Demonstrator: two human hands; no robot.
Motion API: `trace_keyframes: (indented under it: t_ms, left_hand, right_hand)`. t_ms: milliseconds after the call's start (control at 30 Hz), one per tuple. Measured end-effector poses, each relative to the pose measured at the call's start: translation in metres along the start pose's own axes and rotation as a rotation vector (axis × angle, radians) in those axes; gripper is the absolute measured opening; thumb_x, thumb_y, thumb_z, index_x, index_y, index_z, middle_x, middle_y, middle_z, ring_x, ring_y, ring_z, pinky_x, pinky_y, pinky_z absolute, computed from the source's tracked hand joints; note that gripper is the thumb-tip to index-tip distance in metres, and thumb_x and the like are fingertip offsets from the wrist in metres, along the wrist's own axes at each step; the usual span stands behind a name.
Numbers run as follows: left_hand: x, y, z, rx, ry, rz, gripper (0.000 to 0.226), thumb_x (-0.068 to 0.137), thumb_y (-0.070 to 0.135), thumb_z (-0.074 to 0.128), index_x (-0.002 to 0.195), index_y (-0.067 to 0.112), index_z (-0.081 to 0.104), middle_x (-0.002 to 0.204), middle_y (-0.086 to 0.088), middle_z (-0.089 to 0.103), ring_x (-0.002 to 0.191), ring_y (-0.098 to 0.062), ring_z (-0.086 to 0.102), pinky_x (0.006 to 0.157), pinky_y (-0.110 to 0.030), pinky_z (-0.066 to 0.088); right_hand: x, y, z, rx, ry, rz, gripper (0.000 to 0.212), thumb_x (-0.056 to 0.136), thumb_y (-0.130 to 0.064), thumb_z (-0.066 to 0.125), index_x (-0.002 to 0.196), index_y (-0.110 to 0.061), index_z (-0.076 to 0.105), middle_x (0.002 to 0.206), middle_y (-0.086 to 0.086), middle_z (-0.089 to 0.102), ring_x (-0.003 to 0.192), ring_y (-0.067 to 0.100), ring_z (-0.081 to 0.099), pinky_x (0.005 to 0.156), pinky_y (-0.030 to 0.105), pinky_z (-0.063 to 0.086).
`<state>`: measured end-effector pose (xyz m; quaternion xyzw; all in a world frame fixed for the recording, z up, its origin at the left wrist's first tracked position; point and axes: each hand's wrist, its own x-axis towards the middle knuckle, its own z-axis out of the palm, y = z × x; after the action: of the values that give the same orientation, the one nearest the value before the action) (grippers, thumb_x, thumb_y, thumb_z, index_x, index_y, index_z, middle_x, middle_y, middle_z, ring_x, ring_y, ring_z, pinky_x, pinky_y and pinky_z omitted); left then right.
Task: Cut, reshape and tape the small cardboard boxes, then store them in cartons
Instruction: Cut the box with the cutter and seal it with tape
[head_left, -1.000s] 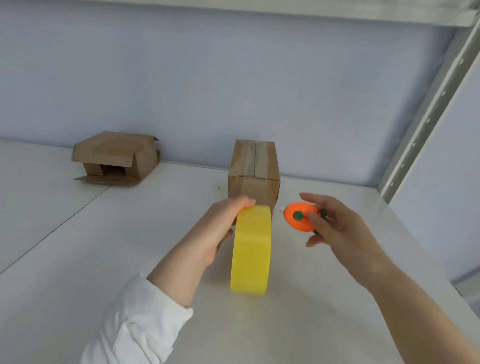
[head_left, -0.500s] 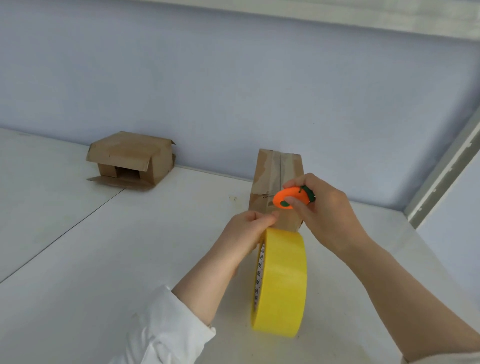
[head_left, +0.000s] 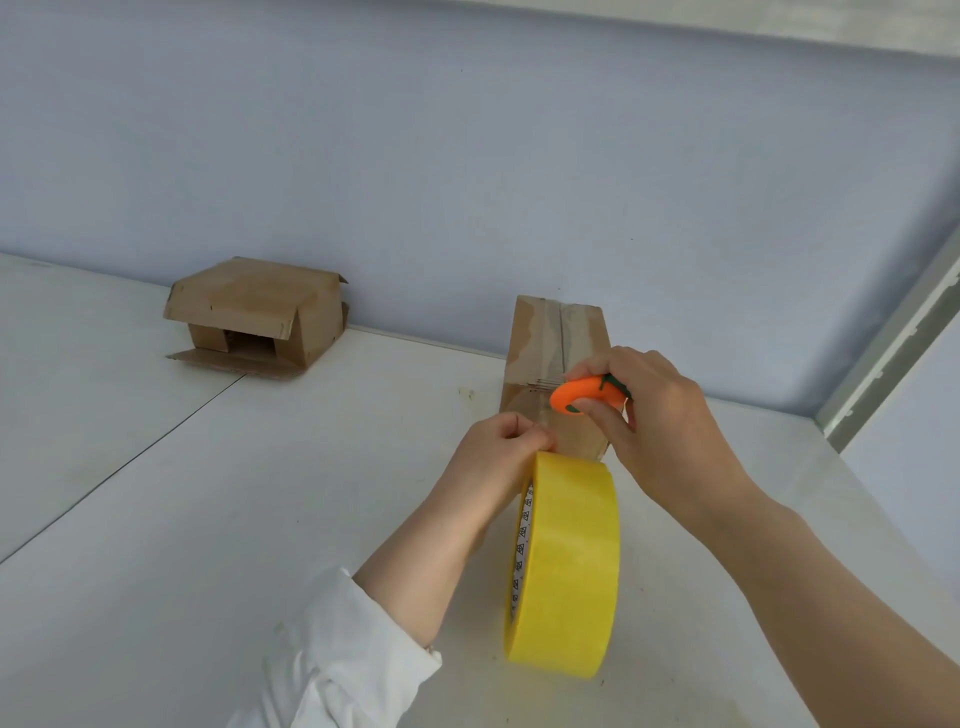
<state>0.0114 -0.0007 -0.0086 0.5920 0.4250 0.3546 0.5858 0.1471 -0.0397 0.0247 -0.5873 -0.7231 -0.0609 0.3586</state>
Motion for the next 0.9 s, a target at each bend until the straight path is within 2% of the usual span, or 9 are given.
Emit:
trace_keyframes:
  t_ms: [100,267,433,500,633,800,900]
  left_hand:
    - [0.0,0.0,-0.002,-0.004,-0.004,-0.004,0.02,0.087,0.015,0.057,0.068,0.016,0.054,0.066,0.001,0.051,0.059,-0.009,0.045,0.058,-0.021,0.035]
    - [0.0,-0.001,0.0,-0.013,0.008,-0.006,0.021,0.087,0.017,0.057,0.066,0.017,0.052,0.067,0.0,0.051,0.06,-0.01,0.045,0.059,-0.022,0.035]
    - [0.0,0.0,-0.001,-0.014,0.002,-0.007,0.019,0.088,0.016,0.056,0.069,0.015,0.053,0.063,0.002,0.049,0.058,-0.009,0.045,0.057,-0.02,0.036]
    - [0.0,0.0,-0.001,-0.015,0.007,-0.001,0.018,0.087,0.016,0.056,0.069,0.015,0.053,0.065,0.001,0.05,0.059,-0.009,0.045,0.058,-0.021,0.035]
    - [0.0,0.0,0.0,-0.015,0.007,-0.006,0.018,0.088,0.017,0.056,0.07,0.016,0.054,0.068,0.0,0.051,0.061,-0.01,0.045,0.059,-0.022,0.036]
    - [-0.001,0.0,-0.002,-0.013,-0.005,0.0,0.016,0.088,0.016,0.056,0.072,0.014,0.055,0.066,0.002,0.05,0.059,-0.009,0.045,0.057,-0.019,0.036]
    - [0.0,-0.001,-0.001,-0.008,0.008,-0.001,0.019,0.088,0.016,0.056,0.069,0.015,0.054,0.063,0.003,0.049,0.058,-0.009,0.044,0.056,-0.02,0.035]
  right_hand:
    - [-0.004,0.002,-0.007,-0.004,0.052,0.001,0.018,0.08,-0.002,0.069,0.095,-0.013,0.066,0.08,-0.031,0.045,0.075,-0.001,0.044,0.072,-0.002,0.031]
    - [-0.005,0.003,-0.003,-0.018,0.006,0.05,0.018,0.083,-0.004,0.066,0.097,-0.016,0.065,0.081,-0.023,0.049,0.077,0.006,0.043,0.072,-0.001,0.031]
    - [-0.009,0.0,-0.01,0.009,0.102,0.023,0.018,0.08,-0.003,0.07,0.094,-0.013,0.066,0.078,-0.03,0.045,0.07,-0.003,0.043,0.071,-0.001,0.033]
    - [-0.01,0.002,-0.006,-0.01,0.087,0.024,0.018,0.08,-0.003,0.07,0.095,-0.013,0.066,0.08,-0.028,0.046,0.072,-0.001,0.044,0.072,-0.001,0.032]
    - [-0.011,0.005,0.001,-0.053,0.036,0.015,0.017,0.081,-0.003,0.068,0.095,-0.012,0.066,0.084,-0.012,0.056,0.078,0.012,0.045,0.074,0.0,0.032]
    - [-0.012,0.01,-0.016,-0.049,0.103,0.019,0.018,0.079,-0.002,0.07,0.094,-0.011,0.067,0.08,-0.025,0.049,0.073,0.003,0.044,0.072,0.0,0.032]
    - [-0.018,0.014,-0.013,-0.075,0.054,0.02,0.018,0.079,-0.001,0.069,0.094,-0.012,0.067,0.084,-0.012,0.06,0.075,0.013,0.045,0.073,0.002,0.033]
